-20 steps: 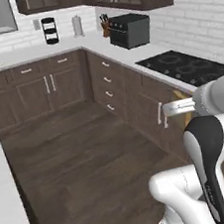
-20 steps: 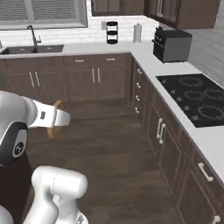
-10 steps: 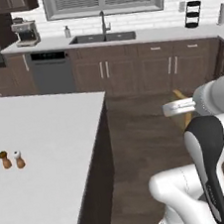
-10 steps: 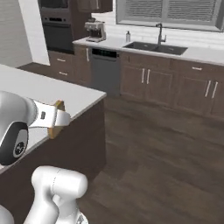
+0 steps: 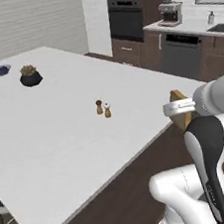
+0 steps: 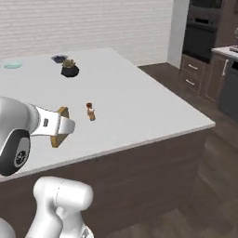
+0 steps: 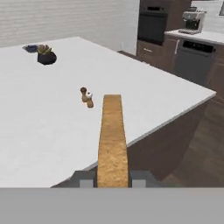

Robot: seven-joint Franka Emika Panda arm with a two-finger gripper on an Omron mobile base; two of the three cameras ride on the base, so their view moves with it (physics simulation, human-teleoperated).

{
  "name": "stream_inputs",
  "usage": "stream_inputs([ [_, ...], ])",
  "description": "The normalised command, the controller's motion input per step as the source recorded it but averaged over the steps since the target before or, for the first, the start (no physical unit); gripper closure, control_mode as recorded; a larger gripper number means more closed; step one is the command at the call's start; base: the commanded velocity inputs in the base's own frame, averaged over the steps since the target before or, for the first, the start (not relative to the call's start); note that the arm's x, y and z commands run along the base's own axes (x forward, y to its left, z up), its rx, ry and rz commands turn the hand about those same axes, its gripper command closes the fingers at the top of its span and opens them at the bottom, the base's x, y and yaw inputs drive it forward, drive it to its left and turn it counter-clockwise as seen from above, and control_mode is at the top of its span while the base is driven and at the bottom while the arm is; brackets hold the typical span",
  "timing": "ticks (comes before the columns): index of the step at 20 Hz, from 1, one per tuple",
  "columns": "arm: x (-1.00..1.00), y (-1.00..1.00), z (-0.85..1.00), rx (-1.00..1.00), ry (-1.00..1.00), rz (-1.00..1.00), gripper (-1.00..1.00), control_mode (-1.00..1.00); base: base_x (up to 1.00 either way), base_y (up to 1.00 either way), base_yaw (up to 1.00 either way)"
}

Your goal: Start the toaster. Once the lever pops up, take the bread to the plate on the dining counter.

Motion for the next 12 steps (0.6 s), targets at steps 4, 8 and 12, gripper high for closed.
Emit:
stream_inputs([
  [4, 0.00, 0.00, 0.00, 0.00, 0.00, 0.00, 1.00, 1.00, -0.02, -0.16, 0.98],
  [8, 0.00, 0.00, 0.00, 0.00, 0.00, 0.00, 1.00, 1.00, 0.00, -0.54, 0.70],
  [12, 0.00, 0.00, 0.00, 0.00, 0.00, 0.00, 1.00, 1.00, 0.00, -0.16, 0.24],
])
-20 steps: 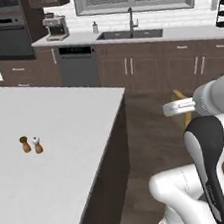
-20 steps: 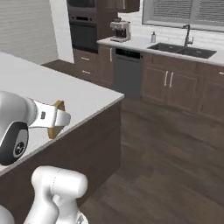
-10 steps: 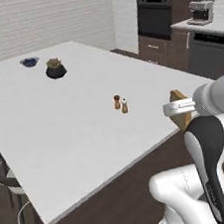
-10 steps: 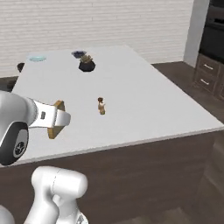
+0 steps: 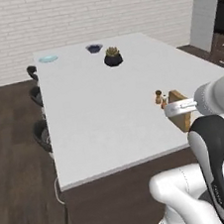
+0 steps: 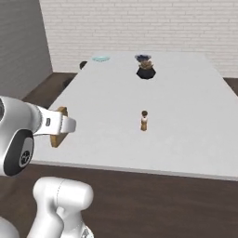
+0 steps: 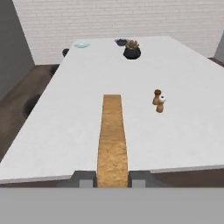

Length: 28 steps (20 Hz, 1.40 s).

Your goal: Start the toaster. Once the lever pops up, take the bread to the plate on the dining counter.

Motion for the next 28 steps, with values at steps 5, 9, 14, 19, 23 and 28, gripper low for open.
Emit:
stream_inputs([
  [5, 0.00, 0.00, 0.00, 0.00, 0.00, 0.00, 1.00, 1.00, 0.00, 0.89, 0.01],
  [9, 0.00, 0.00, 0.00, 0.00, 0.00, 0.00, 1.00, 1.00, 0.00, 1.00, 0.01],
  [14, 0.00, 0.00, 0.00, 0.00, 0.00, 0.00, 1.00, 1.00, 0.00, 1.00, 0.00],
  [19, 0.00, 0.00, 0.00, 0.00, 0.00, 0.00, 1.00, 1.00, 0.00, 1.00, 0.00],
  [23, 0.00, 0.00, 0.00, 0.00, 0.00, 0.00, 1.00, 1.00, 0.01, 1.00, 0.00],
  [28, 0.00, 0.00, 0.00, 0.00, 0.00, 0.00, 1.00, 1.00, 0.16, 1.00, 0.00],
])
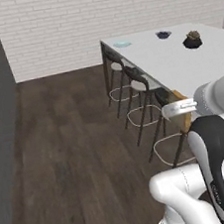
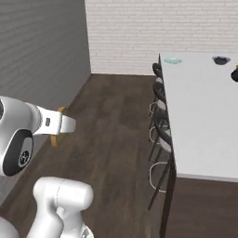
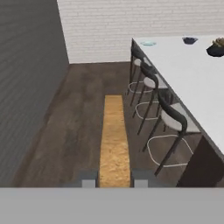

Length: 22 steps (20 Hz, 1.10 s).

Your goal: Start the toaster. Once the lever pops up, take the bread to the plate on the dining counter.

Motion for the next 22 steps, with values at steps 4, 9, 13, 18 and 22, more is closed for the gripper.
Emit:
stream_inputs([
  [4, 0.00, 0.00, 0.00, 0.00, 0.00, 0.00, 1.00, 1.00, 0.88, 0.57, -0.03],
  [9, 0.00, 0.00, 0.00, 0.00, 0.00, 0.00, 1.00, 1.00, 1.00, 0.41, -0.03],
  [13, 0.00, 0.00, 0.00, 0.00, 0.00, 0.00, 1.00, 1.00, 1.00, 0.47, -0.01],
  [18, 0.00, 0.00, 0.00, 0.00, 0.00, 0.00, 1.00, 1.00, 1.00, 0.50, -0.01],
  [22, 0.00, 0.00, 0.00, 0.00, 0.00, 0.00, 1.00, 1.00, 1.00, 0.53, -0.01],
])
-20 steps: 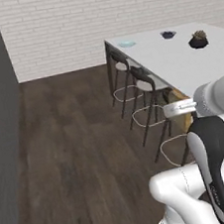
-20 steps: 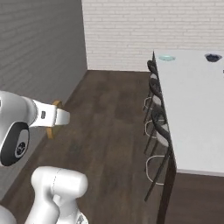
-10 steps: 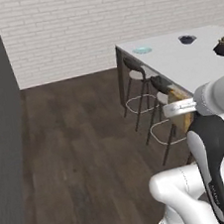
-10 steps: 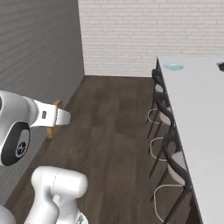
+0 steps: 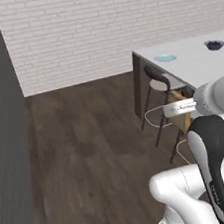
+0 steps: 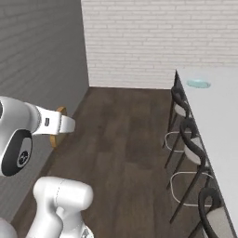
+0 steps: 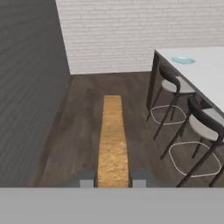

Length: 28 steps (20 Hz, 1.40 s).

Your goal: Start the toaster. Once the lever pops up, take the bread to the plate on the dining counter.

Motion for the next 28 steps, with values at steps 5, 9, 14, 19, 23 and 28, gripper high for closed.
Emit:
stream_inputs([
  [5, 0.00, 0.00, 0.00, 0.00, 0.00, 0.00, 1.00, 1.00, 1.00, 0.48, -0.01],
  [9, 0.00, 0.00, 0.00, 0.00, 0.00, 0.00, 1.00, 1.00, 1.00, 0.46, -0.01],
  [14, 0.00, 0.00, 0.00, 0.00, 0.00, 0.00, 1.00, 1.00, 1.00, 0.41, -0.01],
  [19, 0.00, 0.00, 0.00, 0.00, 0.00, 0.00, 1.00, 1.00, 1.00, 0.36, -0.01],
  [23, 0.00, 0.00, 0.00, 0.00, 0.00, 0.00, 1.00, 1.00, 1.00, 0.31, -0.01],
  [28, 0.00, 0.00, 0.00, 0.00, 0.00, 0.00, 1.00, 1.00, 1.00, 0.24, -0.01],
])
